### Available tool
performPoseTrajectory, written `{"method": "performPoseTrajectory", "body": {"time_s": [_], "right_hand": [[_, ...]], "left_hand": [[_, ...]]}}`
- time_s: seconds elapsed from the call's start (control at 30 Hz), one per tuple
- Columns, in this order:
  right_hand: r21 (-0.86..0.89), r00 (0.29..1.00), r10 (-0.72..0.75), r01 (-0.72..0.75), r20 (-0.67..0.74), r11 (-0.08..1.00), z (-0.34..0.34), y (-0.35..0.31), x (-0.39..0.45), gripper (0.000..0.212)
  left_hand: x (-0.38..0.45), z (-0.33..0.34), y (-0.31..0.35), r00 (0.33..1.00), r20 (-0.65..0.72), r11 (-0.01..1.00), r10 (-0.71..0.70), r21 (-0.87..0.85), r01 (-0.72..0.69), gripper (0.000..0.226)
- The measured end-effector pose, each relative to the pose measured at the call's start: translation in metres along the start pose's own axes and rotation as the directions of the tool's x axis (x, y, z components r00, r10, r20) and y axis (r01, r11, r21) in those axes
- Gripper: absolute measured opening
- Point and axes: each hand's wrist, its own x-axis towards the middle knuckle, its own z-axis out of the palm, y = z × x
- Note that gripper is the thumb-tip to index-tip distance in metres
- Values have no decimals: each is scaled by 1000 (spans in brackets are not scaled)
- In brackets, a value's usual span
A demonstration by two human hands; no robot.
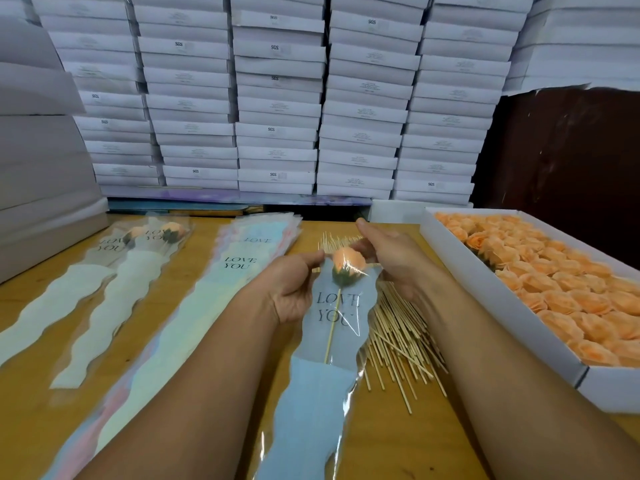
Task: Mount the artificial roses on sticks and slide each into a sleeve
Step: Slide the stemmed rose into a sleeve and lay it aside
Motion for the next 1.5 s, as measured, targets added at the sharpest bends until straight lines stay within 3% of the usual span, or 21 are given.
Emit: {"method": "performPoseTrajectory", "body": {"time_s": [0.17, 0.37, 0.43, 0.53, 0.63, 0.7, 0.8, 0.9, 1.1, 1.3, 1.4, 1.5], "right_hand": [[-89, 997, 42, -36, 65, 995, -1, 0, 2, 82], [-118, 967, 63, -35, 246, 992, 0, 4, 0, 98], [-86, 953, 40, -15, 299, 996, -1, 3, -4, 86], [36, 962, -40, 31, 270, 999, 1, 1, -8, 57], [192, 966, 56, -107, 251, 976, 0, 0, -10, 63], [138, 928, 156, -213, 338, 967, -2, 0, -12, 60], [-2, 875, 235, -259, 423, 966, -1, 2, -14, 63], [-43, 876, 270, -276, 401, 960, 4, 5, -13, 64], [13, 885, 258, -284, 387, 959, 10, 5, -15, 28], [98, 917, 235, -279, 322, 955, 10, 6, -13, 19], [139, 945, 219, -257, 244, 956, 9, 7, -10, 15], [158, 955, 206, -242, 212, 957, 8, 8, -8, 13]], "left_hand": [[4, 5, 0, 997, -71, 998, 33, 60, -29, 37], [-4, 17, 3, 992, -123, 993, 33, 116, -19, 28], [-5, 16, 5, 989, -143, 993, 46, 114, -29, 28], [-8, 15, 8, 979, -195, 992, 54, 124, -30, 29], [-6, 13, 12, 953, -290, 992, 84, 114, -53, 31], [-3, 11, 15, 935, -335, 992, 112, 98, -83, 33], [-2, 7, 19, 921, -370, 992, 121, 89, -95, 27], [-3, 6, 22, 935, -346, 997, 81, 29, -75, 20], [0, 6, 22, 963, -262, 997, 60, -27, -69, 26], [4, -2, 16, 982, -175, 998, 64, 27, -60, 53], [-2, -5, 6, 996, -81, 987, 24, 158, -11, 42], [-6, -8, -5, 997, -74, 980, 7, 201, 8, 27]]}}
